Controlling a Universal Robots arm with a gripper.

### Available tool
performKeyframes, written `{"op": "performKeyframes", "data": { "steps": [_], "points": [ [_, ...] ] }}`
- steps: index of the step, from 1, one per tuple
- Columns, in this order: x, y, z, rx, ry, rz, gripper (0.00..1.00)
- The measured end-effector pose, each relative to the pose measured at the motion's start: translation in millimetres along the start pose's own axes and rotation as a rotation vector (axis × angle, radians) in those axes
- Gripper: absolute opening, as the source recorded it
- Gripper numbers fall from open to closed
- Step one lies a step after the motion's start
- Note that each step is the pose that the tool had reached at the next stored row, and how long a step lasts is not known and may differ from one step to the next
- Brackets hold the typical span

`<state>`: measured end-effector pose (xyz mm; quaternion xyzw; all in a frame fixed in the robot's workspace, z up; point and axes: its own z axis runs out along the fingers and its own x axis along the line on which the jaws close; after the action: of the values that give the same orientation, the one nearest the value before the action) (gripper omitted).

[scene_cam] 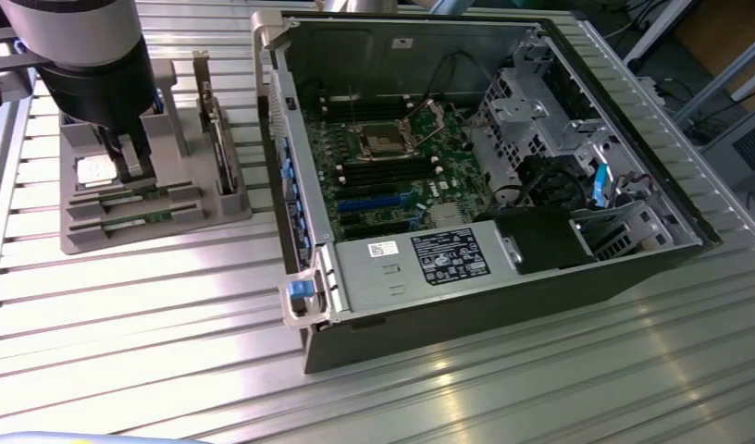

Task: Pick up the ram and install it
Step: 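Pick up the ram and move it above insertion slot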

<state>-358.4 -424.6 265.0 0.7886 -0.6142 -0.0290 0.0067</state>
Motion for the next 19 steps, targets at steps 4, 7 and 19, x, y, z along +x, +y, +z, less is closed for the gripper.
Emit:
{"op": "performKeyframes", "data": {
  "steps": [4,7,19],
  "points": [
    [0.1,-0.1,2.1,0.0,0.0,0.0,0.3],
    [0.1,-0.1,3.3,0.0,0.0,-0.001,0.3],
    [0.4,-0.4,9.6,-0.0001,0.0001,-0.002,0.3]
  ]
}}
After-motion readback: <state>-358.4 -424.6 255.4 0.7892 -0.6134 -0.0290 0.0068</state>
